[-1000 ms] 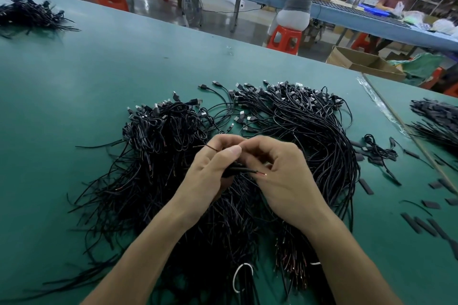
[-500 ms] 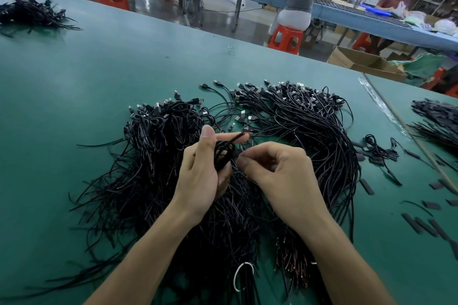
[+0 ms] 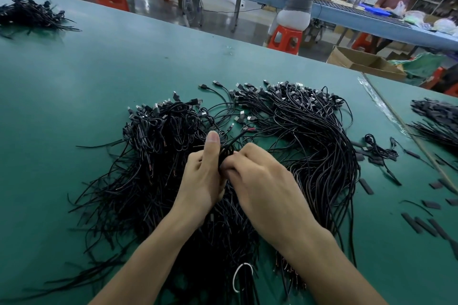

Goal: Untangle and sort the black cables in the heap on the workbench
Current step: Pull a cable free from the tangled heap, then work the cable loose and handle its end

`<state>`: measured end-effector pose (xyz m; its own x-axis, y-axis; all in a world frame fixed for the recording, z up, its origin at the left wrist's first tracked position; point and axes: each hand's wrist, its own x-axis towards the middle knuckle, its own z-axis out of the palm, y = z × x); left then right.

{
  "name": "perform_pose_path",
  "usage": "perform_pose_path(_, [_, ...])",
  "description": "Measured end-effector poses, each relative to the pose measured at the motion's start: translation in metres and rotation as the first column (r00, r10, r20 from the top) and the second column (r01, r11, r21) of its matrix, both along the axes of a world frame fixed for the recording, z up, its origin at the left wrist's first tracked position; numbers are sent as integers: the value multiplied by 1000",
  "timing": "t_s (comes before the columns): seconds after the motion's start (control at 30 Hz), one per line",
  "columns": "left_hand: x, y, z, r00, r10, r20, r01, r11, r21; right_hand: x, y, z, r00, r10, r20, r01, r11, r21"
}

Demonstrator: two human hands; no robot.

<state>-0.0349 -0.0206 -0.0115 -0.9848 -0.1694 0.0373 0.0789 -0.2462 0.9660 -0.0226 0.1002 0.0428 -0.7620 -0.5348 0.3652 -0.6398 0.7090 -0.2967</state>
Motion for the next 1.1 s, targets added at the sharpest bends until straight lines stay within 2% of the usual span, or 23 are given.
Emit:
perform_pose_path(0.07, [0,-1,1,997,-20,75,18,1000,23,1,1,0,994,56,-94,-46,993,106])
perform_pose_path(0.13, [1,-3,5,966,-124,228,111,991,71,-2,6,1,976,130,-176,-104,983,149])
perform_pose_path(0.2, [2,-8,9,878,-265,399,229,964,136,-5,11,4,961,186,-206,-157,976,148])
perform_pose_path(0.27, [4,-10,11,800,-361,479,311,932,184,-7,13,8,958,229,-170,-209,970,127])
perform_pose_path(0.37, [4,-11,6,756,-457,469,396,889,230,-11,14,11,966,249,-75,-242,966,93])
perform_pose_path(0.53, [7,-13,8,685,-649,332,571,761,309,-20,21,13,973,224,64,-228,971,71])
perform_pose_path(0.7, [11,-20,12,643,-728,238,738,672,62,-25,28,12,943,248,222,-244,969,-47])
perform_pose_path(0.8, [14,-17,13,653,-693,305,732,681,-23,-26,30,11,945,212,250,-204,977,-58])
perform_pose_path(0.9, [15,-12,13,677,-654,336,704,710,-36,-27,31,10,943,190,275,-189,981,-32])
perform_pose_path(1.1, [15,-12,13,666,-665,339,724,686,-74,-20,31,8,964,207,164,-209,978,-2])
